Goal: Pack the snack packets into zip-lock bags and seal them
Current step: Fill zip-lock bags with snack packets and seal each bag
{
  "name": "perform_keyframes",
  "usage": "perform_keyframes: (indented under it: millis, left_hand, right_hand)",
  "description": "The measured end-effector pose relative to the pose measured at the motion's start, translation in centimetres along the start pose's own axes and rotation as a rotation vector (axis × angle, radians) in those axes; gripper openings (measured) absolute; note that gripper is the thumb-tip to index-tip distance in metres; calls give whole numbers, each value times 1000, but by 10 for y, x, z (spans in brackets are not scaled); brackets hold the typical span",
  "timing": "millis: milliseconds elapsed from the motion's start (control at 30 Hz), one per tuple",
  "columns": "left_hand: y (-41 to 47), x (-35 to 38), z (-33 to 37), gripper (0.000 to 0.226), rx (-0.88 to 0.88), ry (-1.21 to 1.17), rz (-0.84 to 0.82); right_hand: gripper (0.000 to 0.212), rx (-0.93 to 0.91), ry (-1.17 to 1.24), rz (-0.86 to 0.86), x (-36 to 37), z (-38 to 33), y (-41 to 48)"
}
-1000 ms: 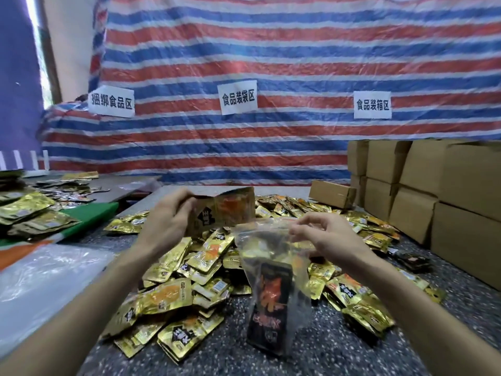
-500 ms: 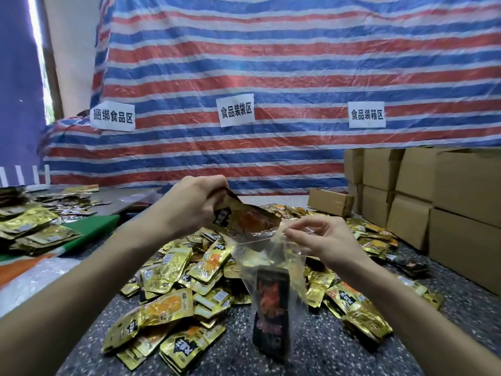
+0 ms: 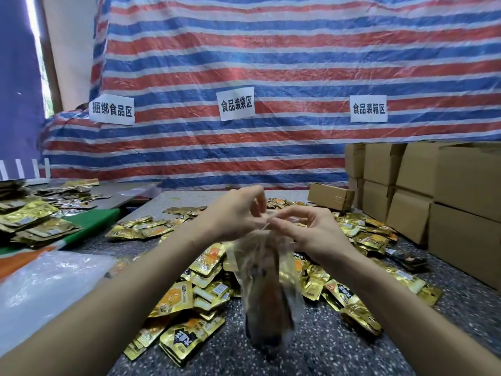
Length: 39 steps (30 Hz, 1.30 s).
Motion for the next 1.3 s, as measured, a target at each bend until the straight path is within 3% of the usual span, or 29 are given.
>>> perform_keyframes:
  millis: [133,167,233,267,333,400,567,700,867,1000,1100,1200,1300]
  left_hand:
    - [-23,-4,-33,24,-53,-211,231]
    - [-30,-1,-44,34,-110,-272,190]
    - [-46,13,-61,61,-246,-393,-48]
    - [-53,20,-68,61,-279,-471,-149]
    - [-60,25,-77,35,-252,-643,-189]
    - [-62,23,-81,22,-241,-745,-100]
    - [-63,27,-83,24,-228,-845,-63]
    - [-59,15,-87,25,-213,-853,107]
    - [-57,27,-75,39,-161,-756,-9]
    - [-47,37,-79,30,-228,-678,177]
    - [-39,48,-84,32,-315,-796,159]
    - [-37,49,-84,14,-287,-929,191]
    - [-39,46,-83,11,-241,-867,244]
  right_hand:
    - [4,27,-46,17,-7,9,-6]
    - [4,36,-23,36,-11,11,-7]
    - [3,58,28,53,-16,15,-6]
    - [3,71,44,50,-18,17,-6]
    - [8,94,70,49,-22,22,-5]
    - [11,103,81,46,-26,26,-5]
    - [13,117,41,-25,-42,32,-8]
    - [21,102,49,-51,-53,32,-10]
    - [19,42,-4,37,-53,34,-7]
    - [18,6,28,37,-49,36,-6]
    - [17,8,60,18,-49,37,-5]
    - [34,81,171,-77,-50,40,-8]
    - [53,151,225,-159,-57,44,-13]
Point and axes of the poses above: each hand's wrist, its own y-axis towards the middle knuckle, its own x-axis out of the palm, z = x × y, the point moved 6 cm from there along y, towards the middle knuckle, and after that the axes turned 1 degree about -y, right-handed, at the moved point
